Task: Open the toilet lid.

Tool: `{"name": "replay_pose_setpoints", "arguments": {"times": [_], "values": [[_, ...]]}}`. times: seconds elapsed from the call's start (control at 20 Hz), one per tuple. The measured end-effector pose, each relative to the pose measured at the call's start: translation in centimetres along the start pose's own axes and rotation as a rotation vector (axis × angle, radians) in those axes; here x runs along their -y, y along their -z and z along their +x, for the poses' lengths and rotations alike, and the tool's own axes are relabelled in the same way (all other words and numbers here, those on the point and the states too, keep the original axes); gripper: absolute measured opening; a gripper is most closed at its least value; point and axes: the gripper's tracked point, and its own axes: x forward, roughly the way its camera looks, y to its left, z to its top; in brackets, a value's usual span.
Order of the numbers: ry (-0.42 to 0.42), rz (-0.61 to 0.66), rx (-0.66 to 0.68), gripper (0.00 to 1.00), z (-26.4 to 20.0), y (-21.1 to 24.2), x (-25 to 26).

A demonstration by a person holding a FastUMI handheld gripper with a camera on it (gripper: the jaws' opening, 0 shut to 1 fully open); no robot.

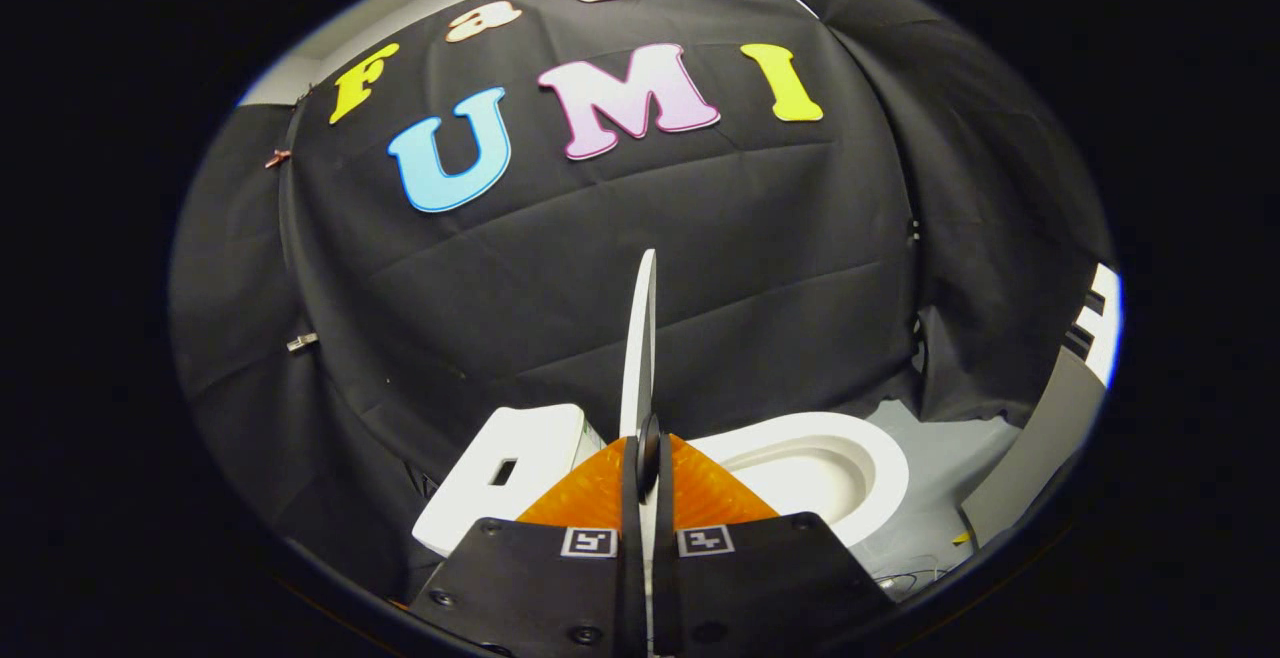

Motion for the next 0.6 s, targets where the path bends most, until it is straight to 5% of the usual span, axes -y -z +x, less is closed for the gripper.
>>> {"name": "replay_pose_setpoints", "arguments": {"times": [0.6], "values": [[0.009, -0.151, 0.033, 0.07, -0.6, 1.3, -7.9]]}}
